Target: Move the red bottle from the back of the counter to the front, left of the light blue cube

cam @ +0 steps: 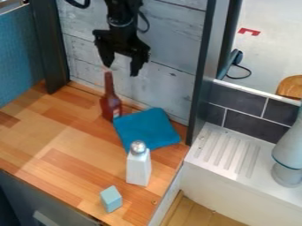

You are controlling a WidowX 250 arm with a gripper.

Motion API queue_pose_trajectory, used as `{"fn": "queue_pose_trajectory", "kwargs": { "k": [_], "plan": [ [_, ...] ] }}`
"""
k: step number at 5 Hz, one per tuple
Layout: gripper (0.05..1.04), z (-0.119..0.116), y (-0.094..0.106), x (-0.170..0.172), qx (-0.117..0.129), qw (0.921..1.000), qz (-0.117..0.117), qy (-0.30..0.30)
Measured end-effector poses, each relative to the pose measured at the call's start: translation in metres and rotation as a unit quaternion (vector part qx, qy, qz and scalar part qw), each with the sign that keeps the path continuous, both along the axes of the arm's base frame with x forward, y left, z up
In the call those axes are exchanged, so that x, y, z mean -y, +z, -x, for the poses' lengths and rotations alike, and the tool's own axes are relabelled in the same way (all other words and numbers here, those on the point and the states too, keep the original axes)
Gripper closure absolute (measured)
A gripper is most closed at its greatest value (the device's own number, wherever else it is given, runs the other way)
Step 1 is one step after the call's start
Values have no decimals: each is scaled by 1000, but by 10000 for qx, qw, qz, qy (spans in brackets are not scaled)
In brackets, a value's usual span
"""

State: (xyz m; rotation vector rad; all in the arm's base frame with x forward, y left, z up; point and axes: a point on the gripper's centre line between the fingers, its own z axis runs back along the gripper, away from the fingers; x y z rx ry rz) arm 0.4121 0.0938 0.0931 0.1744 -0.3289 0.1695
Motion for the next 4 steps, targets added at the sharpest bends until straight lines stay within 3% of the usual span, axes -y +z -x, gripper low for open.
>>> {"fn": "queue_pose_trajectory", "kwargs": {
  "k": [2,4],
  "plan": [
    [80,7,19,-4,145,9999,58,-33],
    [81,13,5,-20,-36,10000,0,37]
  ]
}}
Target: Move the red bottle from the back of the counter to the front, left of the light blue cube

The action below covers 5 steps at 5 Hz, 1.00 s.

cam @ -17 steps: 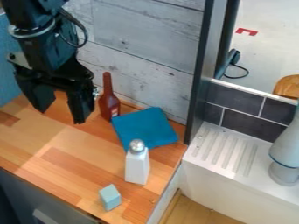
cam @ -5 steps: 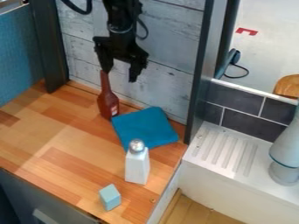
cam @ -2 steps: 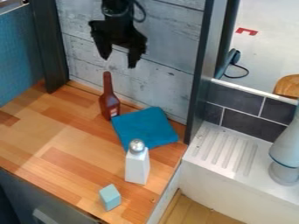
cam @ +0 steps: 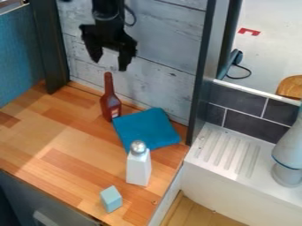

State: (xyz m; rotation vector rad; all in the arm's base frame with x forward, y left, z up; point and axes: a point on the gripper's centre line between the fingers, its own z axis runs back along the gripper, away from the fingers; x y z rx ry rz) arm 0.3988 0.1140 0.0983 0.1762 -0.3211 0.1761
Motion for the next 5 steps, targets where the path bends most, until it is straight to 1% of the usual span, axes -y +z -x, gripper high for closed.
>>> {"fn": "queue_pose_trajectory", "kwargs": {
  "k": [1,2,3,4,5],
  "plan": [
    [80,3,-6,-8,-94,9999,2,51],
    [80,6,-27,-11,-333,9993,123,87],
    [140,6,-41,-11,-487,9986,166,95],
    [394,2,-46,-13,-467,9982,213,320],
    [620,0,-46,-13,-375,9980,212,453]
  ]
}}
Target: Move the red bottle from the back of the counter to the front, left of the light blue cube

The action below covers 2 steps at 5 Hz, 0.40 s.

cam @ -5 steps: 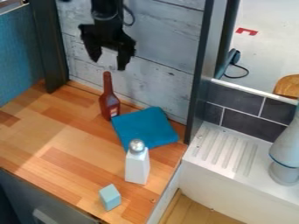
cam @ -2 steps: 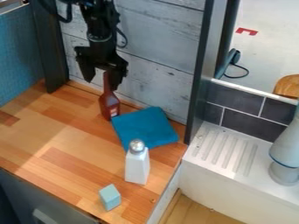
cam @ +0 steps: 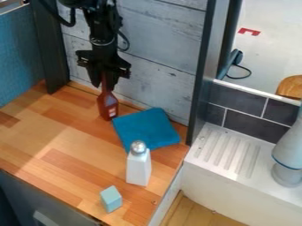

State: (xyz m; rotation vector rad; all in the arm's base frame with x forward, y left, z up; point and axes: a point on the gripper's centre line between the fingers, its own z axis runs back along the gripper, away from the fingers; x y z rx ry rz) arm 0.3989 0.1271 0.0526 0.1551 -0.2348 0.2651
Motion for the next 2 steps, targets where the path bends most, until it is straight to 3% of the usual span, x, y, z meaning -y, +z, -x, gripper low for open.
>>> {"fn": "queue_pose_trajectory", "kwargs": {
  "k": [1,2],
  "plan": [
    [732,-2,1,0,64,10000,-8,15],
    [732,5,4,2,88,10000,-2,9]
  ]
}}
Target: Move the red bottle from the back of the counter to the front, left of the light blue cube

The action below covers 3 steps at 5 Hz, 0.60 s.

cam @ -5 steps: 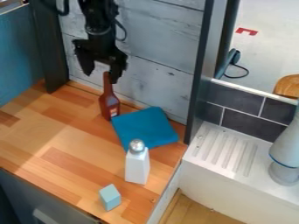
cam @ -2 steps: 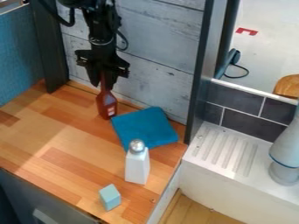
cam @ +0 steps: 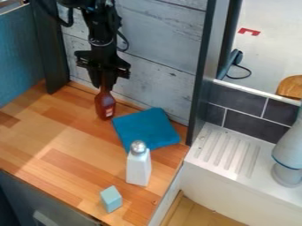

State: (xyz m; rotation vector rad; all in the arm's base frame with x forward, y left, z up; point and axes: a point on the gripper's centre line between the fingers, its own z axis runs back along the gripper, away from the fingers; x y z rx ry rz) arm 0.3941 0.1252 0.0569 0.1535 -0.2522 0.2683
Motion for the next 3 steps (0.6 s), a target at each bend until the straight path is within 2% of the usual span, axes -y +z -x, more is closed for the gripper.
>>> {"fn": "queue_pose_trajectory", "kwargs": {
  "k": [1,2,3],
  "plan": [
    [732,18,22,4,184,9998,-24,70],
    [732,50,44,11,497,9987,135,-41],
    [732,91,46,9,533,9984,139,-123]
  ]
}}
